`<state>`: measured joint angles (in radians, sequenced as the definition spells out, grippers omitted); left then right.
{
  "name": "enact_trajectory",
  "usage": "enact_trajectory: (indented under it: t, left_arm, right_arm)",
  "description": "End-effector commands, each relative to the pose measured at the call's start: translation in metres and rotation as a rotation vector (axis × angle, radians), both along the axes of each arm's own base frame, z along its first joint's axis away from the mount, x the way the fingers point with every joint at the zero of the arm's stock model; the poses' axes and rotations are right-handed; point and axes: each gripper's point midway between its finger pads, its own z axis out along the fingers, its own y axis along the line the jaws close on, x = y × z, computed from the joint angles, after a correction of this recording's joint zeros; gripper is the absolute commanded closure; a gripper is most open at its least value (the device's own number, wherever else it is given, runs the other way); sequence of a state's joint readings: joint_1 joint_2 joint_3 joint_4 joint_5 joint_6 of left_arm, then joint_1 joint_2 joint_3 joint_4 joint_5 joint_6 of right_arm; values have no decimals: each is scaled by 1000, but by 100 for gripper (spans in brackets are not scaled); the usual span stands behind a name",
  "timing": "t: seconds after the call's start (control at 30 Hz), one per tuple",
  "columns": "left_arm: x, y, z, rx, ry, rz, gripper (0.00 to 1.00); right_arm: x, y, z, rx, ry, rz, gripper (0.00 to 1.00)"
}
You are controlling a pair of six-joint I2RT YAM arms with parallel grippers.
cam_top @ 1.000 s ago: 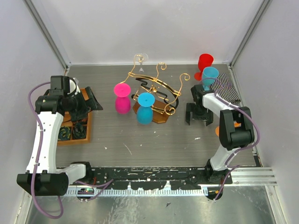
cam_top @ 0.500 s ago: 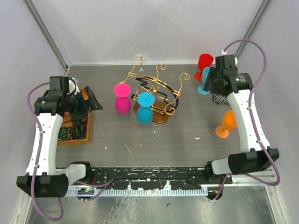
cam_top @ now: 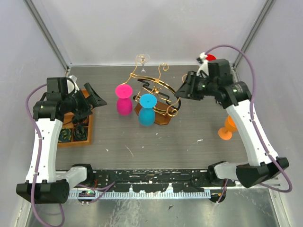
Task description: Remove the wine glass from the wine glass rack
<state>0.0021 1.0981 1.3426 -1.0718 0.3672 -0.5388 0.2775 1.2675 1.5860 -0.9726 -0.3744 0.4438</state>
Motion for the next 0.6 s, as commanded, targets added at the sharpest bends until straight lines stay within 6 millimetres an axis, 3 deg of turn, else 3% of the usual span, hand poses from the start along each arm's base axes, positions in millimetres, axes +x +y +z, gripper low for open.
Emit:
enact_trajectory:
  t: [0.0,0.2,0.4,0.57]
  left_arm:
    - [5,-6,10,-39,-28,-6,0]
    - [5,-9,12,-55,-34,-14,0]
    - [21,-23,24,-133,-95,-35,0]
    - [45,-56,27,-175,-106,-82,4]
  right_arm:
    - [-1,59,18,137,-17,154,57]
    - [4,93,-1,108,22,201,57]
    - [8,99,7,108,-5,201,56]
    - [14,96,20,55,-31,206,54]
